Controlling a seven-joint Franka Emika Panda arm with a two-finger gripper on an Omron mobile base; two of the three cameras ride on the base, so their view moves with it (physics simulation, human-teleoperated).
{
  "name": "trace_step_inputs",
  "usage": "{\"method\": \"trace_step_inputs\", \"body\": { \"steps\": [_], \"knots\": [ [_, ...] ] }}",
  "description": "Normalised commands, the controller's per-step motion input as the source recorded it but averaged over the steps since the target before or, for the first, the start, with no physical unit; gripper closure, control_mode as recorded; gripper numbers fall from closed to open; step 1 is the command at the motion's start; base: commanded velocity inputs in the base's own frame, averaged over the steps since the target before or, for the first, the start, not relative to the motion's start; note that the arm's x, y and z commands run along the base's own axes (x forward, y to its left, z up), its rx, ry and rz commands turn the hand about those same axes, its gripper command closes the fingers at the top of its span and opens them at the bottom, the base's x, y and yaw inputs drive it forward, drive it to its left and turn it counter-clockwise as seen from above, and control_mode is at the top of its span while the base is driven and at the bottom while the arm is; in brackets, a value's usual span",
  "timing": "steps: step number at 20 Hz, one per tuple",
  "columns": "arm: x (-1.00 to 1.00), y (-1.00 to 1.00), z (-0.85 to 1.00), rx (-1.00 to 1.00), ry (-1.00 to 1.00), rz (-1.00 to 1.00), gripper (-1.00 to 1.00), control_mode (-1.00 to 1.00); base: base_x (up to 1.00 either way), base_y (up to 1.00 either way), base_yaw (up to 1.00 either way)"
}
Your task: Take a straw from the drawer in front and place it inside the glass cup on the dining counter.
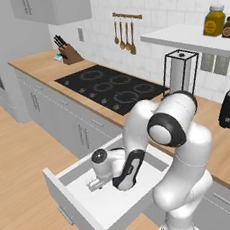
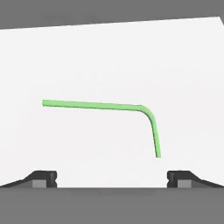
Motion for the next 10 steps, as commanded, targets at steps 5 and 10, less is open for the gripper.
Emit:
{"method": "trace_step_inputs", "body": {
  "steps": [5,10],
  "knots": [
    [0.45,-0.3,0.08,-0.05,-0.05,-0.07,-1.0,-1.0,0.0,0.0,0.0],
    [0.61,-0.02,0.17,0.02,0.06,-0.02,-1.0,-1.0,0.0,0.0,0.0]
  ]
}}
